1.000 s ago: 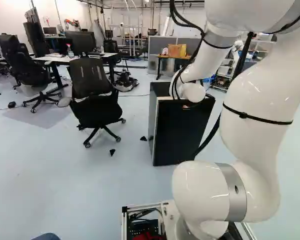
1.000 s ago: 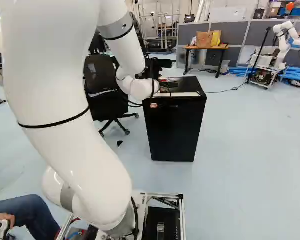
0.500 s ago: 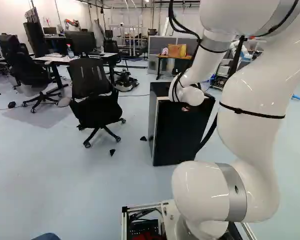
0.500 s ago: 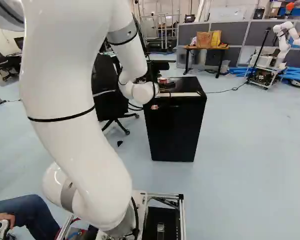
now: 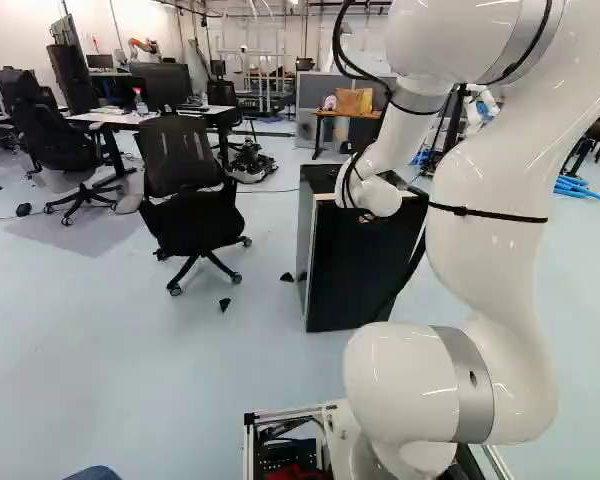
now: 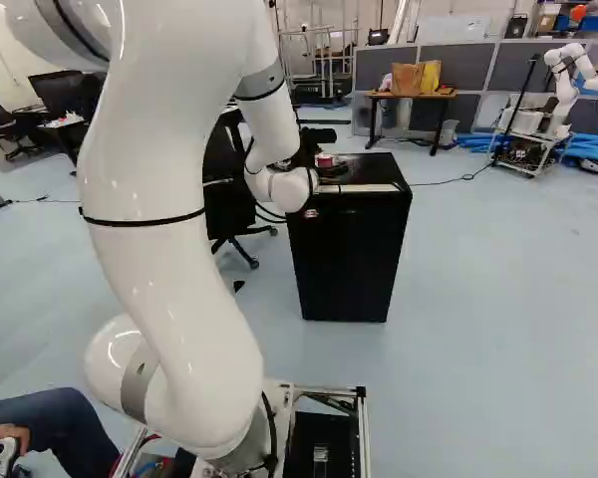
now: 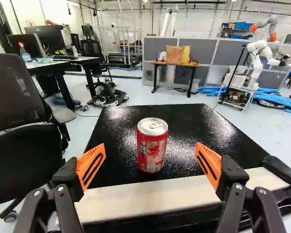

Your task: Grab a drink from the fridge

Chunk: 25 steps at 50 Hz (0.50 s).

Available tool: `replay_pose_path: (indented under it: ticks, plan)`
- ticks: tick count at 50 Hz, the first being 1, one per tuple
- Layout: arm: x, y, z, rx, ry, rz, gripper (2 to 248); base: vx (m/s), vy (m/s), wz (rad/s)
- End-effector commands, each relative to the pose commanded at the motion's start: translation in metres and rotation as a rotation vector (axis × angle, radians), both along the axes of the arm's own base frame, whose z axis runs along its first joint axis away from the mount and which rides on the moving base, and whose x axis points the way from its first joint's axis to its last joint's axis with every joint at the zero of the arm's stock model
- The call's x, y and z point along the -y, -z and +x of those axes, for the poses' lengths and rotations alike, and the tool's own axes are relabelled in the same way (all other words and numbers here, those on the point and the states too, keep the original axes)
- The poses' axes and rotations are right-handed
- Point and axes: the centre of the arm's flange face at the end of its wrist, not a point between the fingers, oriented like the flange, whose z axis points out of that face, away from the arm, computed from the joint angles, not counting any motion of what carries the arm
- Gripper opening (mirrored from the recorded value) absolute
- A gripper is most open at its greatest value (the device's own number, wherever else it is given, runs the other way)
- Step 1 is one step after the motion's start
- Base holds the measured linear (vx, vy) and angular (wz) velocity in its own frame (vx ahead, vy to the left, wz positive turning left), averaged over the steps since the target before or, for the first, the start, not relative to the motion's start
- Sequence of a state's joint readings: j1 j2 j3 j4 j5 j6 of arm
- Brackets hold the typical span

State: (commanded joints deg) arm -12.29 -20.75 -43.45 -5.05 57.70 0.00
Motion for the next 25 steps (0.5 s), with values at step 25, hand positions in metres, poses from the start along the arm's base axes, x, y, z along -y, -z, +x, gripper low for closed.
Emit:
replay_pose_path:
  ticks: [25]
  plan:
    - [0.008,0.022,0.025,0.06,0.002,-0.005,247,0.0,0.0,0.0]
